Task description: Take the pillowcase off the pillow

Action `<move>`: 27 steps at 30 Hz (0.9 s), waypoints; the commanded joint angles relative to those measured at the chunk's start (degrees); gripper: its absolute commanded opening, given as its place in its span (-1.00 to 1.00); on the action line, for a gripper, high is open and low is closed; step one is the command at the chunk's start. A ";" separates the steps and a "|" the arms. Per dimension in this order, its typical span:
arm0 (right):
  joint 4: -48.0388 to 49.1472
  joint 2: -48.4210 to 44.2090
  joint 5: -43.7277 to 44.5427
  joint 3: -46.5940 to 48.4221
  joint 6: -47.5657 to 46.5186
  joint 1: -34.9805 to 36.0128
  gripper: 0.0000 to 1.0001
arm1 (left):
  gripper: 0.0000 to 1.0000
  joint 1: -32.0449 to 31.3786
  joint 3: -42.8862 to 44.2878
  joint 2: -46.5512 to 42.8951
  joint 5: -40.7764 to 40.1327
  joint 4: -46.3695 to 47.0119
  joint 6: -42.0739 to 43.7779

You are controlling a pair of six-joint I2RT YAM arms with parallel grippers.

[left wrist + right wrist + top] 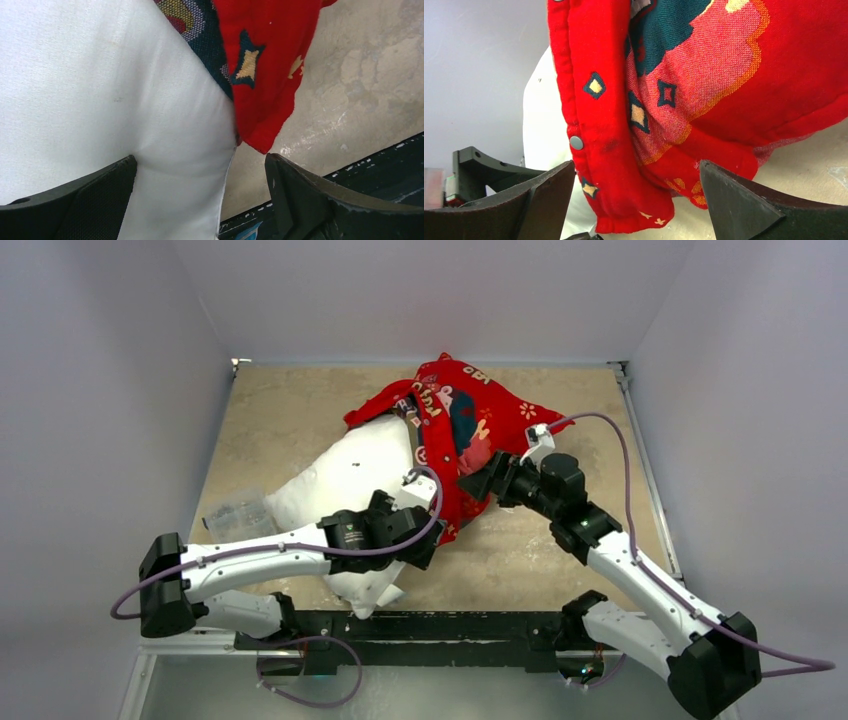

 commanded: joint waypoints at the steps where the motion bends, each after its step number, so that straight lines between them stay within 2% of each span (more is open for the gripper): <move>1: 2.98 -0.11 -3.28 -1.59 -0.04 0.14 0.91 | 0.97 -0.73 1.16 2.95 -4.20 -4.46 -4.76; 6: 6.34 0.52 -5.45 -4.57 0.49 0.66 0.88 | 0.88 -0.82 0.67 3.41 -9.22 -9.09 -9.49; 9: 8.14 2.33 -5.88 -5.70 0.23 0.91 0.88 | 0.83 -0.82 0.65 4.68 -9.30 -11.05 -10.94; 16: 15.80 7.47 -10.43 -7.96 0.26 4.13 0.85 | 0.81 -0.91 -1.58 0.59 -7.16 -6.88 -11.17; 19: 18.87 9.99 -10.66 -8.47 0.81 6.33 0.76 | 0.82 -0.91 -1.64 -0.63 -7.14 -6.43 -11.22; 22: 20.19 12.59 -10.20 -8.34 0.84 7.37 0.45 | 0.83 -0.91 -1.95 -1.01 -6.65 -5.80 -11.06; 27: 15.91 10.98 -2.66 -5.94 1.45 7.42 -0.46 | 0.88 -0.91 -2.96 -0.42 -6.00 -5.51 -10.64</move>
